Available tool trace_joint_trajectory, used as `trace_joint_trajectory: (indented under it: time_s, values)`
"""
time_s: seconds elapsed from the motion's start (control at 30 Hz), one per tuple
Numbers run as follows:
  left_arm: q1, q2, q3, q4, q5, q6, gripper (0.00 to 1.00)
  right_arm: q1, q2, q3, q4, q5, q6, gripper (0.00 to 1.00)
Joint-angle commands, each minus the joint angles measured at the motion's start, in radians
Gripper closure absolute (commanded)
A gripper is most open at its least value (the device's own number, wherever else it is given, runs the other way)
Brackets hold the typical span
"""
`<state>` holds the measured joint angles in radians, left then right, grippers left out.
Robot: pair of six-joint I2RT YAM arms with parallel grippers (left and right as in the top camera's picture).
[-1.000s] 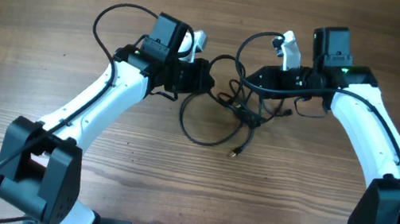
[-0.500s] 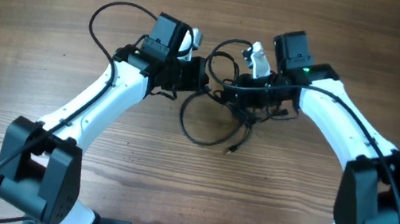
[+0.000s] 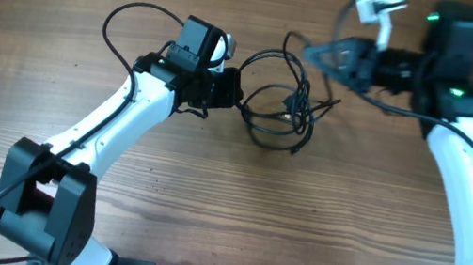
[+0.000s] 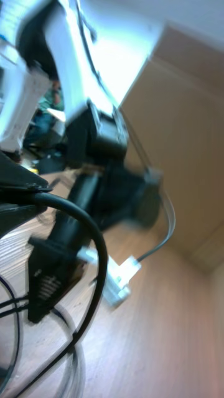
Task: Untangle cables
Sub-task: 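Pull both grippers apart, stretching the cable between them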
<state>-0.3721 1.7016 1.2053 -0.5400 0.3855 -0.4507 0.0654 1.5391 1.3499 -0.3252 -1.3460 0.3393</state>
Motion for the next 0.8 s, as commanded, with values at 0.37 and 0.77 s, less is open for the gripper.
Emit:
trace_joint_trajectory:
  time_s: [0.37, 0.77]
  values:
    - [-0.001, -0.011, 0.005, -0.069, -0.169, -0.002, 0.96, -0.51, -0.029, 0.023, 1.144, -0.182, 1.178, 0.96]
    - [0.004, -0.011, 0.005, -0.048, -0.212, -0.001, 0.96, -0.46, 0.08, -0.029, 0.97, -0.246, 0.993, 0.95]
